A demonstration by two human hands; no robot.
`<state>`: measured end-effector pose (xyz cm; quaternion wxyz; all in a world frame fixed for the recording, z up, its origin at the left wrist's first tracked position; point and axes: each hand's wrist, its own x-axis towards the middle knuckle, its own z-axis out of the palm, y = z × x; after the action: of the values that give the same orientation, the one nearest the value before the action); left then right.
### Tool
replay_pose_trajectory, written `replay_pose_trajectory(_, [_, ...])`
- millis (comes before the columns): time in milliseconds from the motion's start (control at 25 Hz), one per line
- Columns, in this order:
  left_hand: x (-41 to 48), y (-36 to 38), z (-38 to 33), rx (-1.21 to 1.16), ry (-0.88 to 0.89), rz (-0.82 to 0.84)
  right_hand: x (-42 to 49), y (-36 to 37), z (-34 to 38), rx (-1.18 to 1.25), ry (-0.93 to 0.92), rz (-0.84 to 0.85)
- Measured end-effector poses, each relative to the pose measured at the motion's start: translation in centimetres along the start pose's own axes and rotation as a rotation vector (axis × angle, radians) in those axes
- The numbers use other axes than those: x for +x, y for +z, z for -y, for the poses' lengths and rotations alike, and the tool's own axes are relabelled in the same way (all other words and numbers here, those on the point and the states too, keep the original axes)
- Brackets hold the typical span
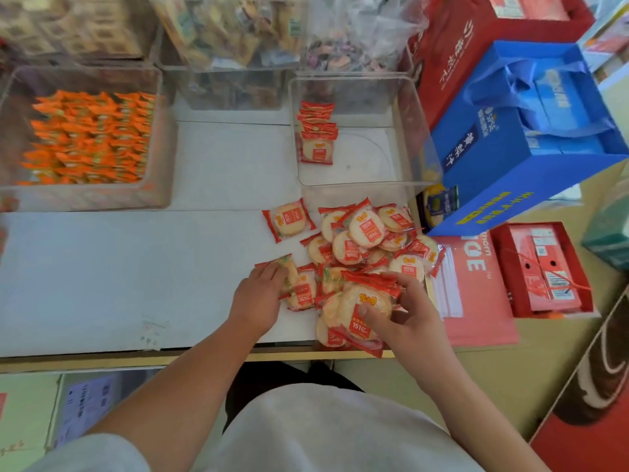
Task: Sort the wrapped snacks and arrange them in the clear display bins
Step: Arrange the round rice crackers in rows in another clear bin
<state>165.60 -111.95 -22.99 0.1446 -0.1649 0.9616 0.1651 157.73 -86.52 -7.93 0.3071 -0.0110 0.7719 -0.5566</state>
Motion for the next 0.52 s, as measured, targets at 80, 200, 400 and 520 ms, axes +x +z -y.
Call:
replay_pose_trajectory(80, [-0.1,-0.5,-0.1,0.009,-0.012,-0.012,0.5,-0.1,0.2,-0.003,0.004,-0.016])
replay_pose_trajectory(200, [-0.6,-2.6,-0.3,-0.148,-0.095,-0.091,1.4,-0.1,0.7,-0.052,0.004,-0.019])
replay_pose_trajectory(400, [-2.7,-9.0,-2.3,-0.881,-0.308,-0.284,3.3,0.5,2.7,-0.075,-0.005,-0.024])
replay_pose_trajectory(520, [-3.9,-13.0,-4.3,-1.211,-0.323,-0.229,4.5,1.0,4.1,-0.157,-0.022,0.015])
